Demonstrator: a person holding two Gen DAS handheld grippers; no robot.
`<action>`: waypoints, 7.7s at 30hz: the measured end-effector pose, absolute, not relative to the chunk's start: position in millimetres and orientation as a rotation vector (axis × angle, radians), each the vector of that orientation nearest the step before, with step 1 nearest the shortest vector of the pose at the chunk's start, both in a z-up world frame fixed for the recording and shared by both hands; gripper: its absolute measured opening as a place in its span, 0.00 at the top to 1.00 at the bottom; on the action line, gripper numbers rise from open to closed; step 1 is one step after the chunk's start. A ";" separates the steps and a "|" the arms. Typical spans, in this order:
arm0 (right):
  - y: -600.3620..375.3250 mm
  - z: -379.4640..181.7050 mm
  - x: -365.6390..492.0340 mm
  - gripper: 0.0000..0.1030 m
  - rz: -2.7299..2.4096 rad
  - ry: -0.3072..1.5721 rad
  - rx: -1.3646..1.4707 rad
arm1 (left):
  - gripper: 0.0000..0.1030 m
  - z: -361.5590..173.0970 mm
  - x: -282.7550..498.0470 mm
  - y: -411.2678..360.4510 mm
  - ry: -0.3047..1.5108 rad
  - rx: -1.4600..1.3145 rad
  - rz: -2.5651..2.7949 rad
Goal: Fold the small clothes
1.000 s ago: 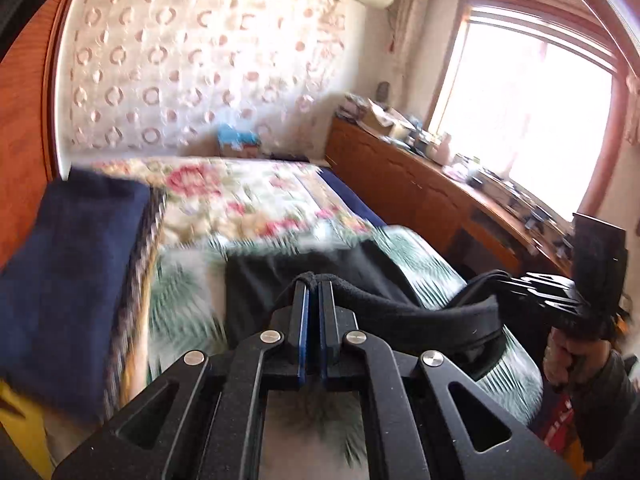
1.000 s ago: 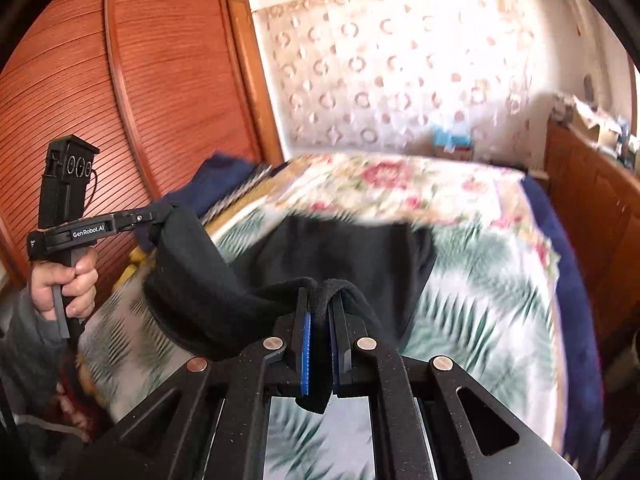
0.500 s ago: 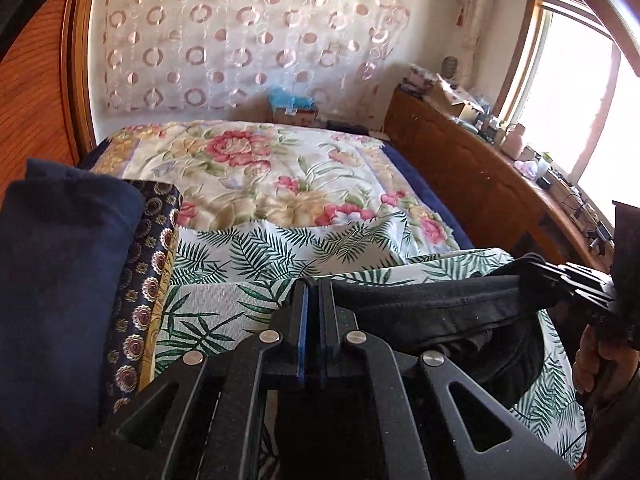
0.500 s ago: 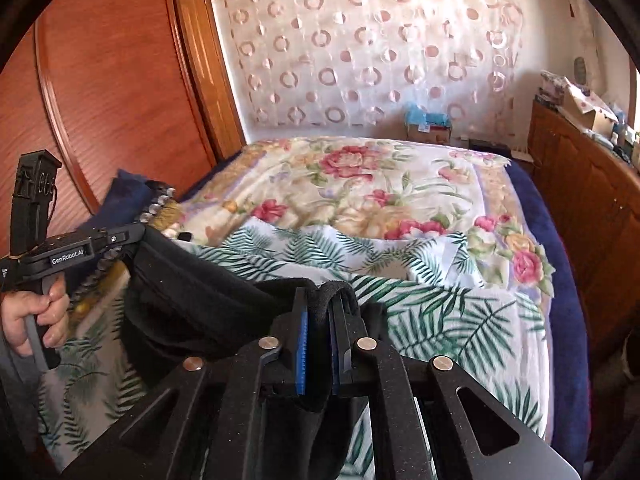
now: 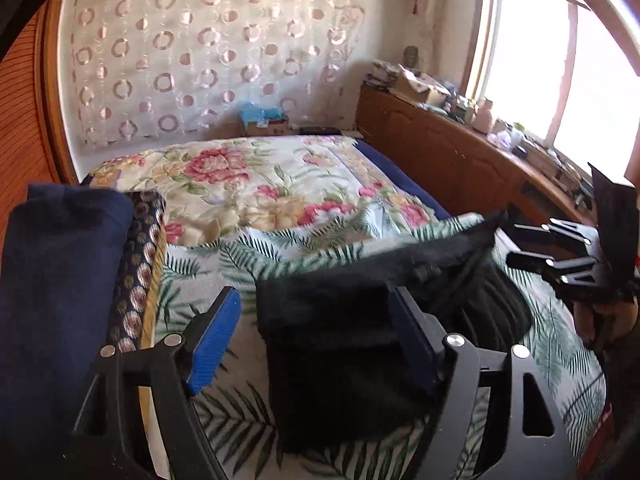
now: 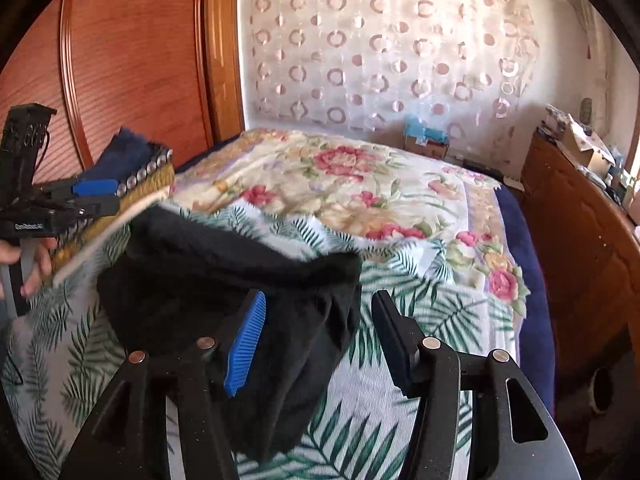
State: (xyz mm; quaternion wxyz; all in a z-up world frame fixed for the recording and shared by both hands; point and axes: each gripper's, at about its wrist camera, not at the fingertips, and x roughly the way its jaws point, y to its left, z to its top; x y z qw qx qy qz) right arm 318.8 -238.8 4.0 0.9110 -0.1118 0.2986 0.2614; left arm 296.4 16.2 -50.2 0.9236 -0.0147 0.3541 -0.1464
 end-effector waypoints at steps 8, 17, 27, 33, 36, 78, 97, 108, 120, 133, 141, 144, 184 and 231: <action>-226.6 -0.4 344.8 0.44 0.604 0.636 -0.206 | 0.25 -73.7 282.1 18.7 0.801 -0.021 -0.296; -241.3 -16.7 375.0 0.81 0.717 0.656 -0.093 | 0.25 -88.7 299.2 17.3 0.851 -0.025 -0.284; -269.7 -29.0 395.1 0.92 0.466 0.662 -0.032 | 0.25 -79.4 319.8 12.2 0.798 0.006 -0.242; -264.2 -30.4 383.1 0.73 0.432 0.670 -0.079 | 0.25 -81.0 339.8 17.8 0.791 -0.012 -0.193; -265.8 -25.8 377.5 0.51 0.428 0.663 -0.063 | 0.25 -86.2 350.1 19.9 0.797 -0.025 -0.168; -183.3 83.1 358.0 0.79 0.826 0.390 -0.190 | 0.89 43.1 218.7 92.3 0.450 -0.218 -0.187; 93.3 100.3 457.3 0.77 1.074 0.377 -0.529 | 0.95 -32.2 160.5 202.8 0.498 -0.381 0.156; 73.3 112.3 445.4 0.51 0.950 0.400 -0.380 | 0.95 -34.5 159.9 206.7 0.508 -0.351 0.176; 33.2 85.9 450.6 0.51 0.858 0.521 -0.331 | 0.94 -20.7 148.1 187.2 0.513 -0.219 0.232; -79.8 75.4 311.1 0.51 0.826 0.444 -0.237 | 0.56 4.2 126.9 124.2 0.474 -0.119 0.112; -137.7 67.3 223.1 0.51 0.741 0.419 -0.199 | 0.19 12.4 108.3 76.1 0.452 -0.065 0.005; -151.9 66.9 198.6 0.51 0.710 0.414 -0.178 | 0.14 14.2 102.1 59.6 0.452 -0.041 -0.003; -220.4 65.7 21.6 0.21 0.325 0.248 0.016 | 0.10 62.5 57.1 -9.1 0.378 -0.009 0.009; -236.2 64.9 32.4 0.21 0.330 0.237 0.009 | 0.10 64.0 55.3 -0.9 0.359 0.003 0.024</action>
